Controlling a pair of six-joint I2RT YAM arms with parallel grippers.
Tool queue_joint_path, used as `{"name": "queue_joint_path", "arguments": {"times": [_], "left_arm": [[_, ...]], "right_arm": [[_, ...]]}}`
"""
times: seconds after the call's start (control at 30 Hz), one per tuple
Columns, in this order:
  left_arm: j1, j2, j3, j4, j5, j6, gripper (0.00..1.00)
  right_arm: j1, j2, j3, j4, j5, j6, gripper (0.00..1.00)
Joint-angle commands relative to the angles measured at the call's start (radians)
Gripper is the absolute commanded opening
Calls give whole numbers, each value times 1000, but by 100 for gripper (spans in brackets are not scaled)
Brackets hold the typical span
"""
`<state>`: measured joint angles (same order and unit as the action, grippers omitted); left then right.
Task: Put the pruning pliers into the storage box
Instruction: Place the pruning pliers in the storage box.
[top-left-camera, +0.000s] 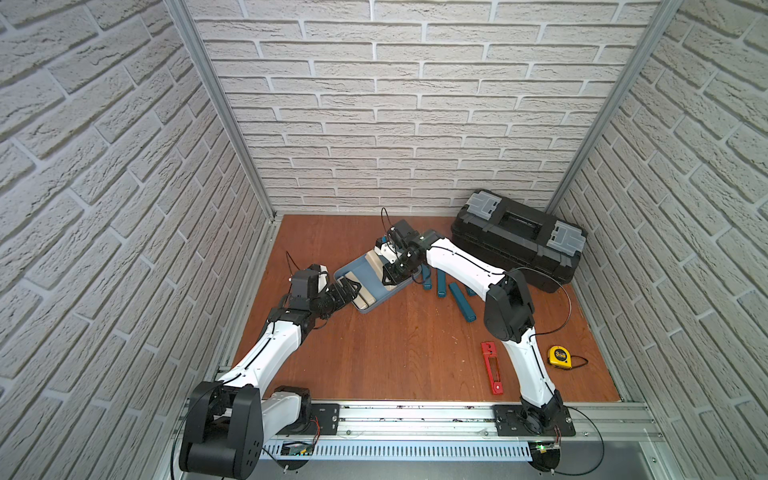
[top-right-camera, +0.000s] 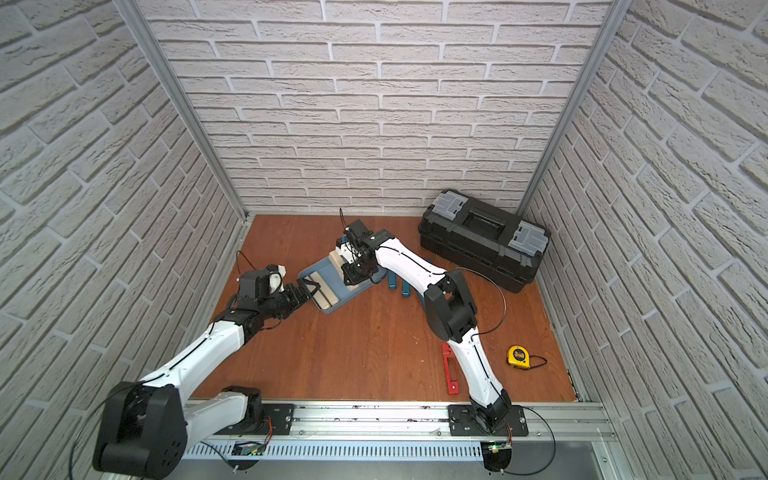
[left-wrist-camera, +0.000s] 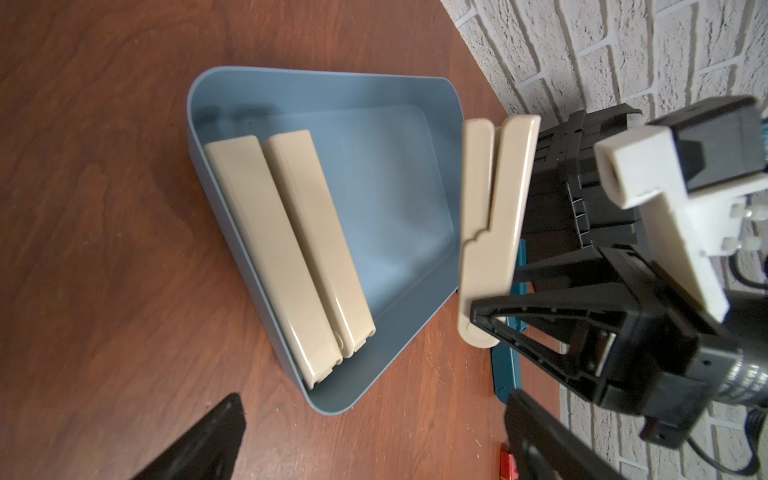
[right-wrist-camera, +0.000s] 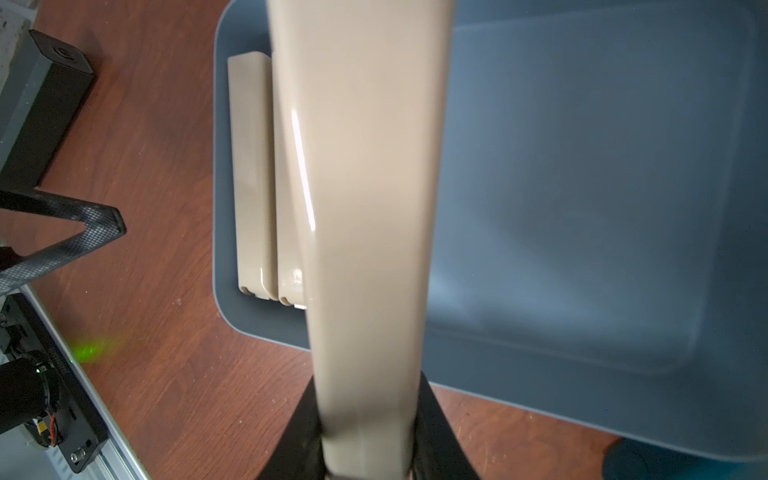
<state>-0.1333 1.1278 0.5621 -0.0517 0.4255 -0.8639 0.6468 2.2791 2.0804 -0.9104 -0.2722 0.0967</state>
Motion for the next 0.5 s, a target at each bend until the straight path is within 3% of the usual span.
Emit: {"name": "queue_joint_path", "arguments": {"times": [0.0, 0.47], "left_arm": [[16, 11, -6, 53, 13, 12, 98], [47, 108, -1, 149, 32, -3, 98]], "right_arm": [[19, 22, 59, -18, -31, -12, 3], [30, 146, 192, -17, -39, -5, 3]]}}
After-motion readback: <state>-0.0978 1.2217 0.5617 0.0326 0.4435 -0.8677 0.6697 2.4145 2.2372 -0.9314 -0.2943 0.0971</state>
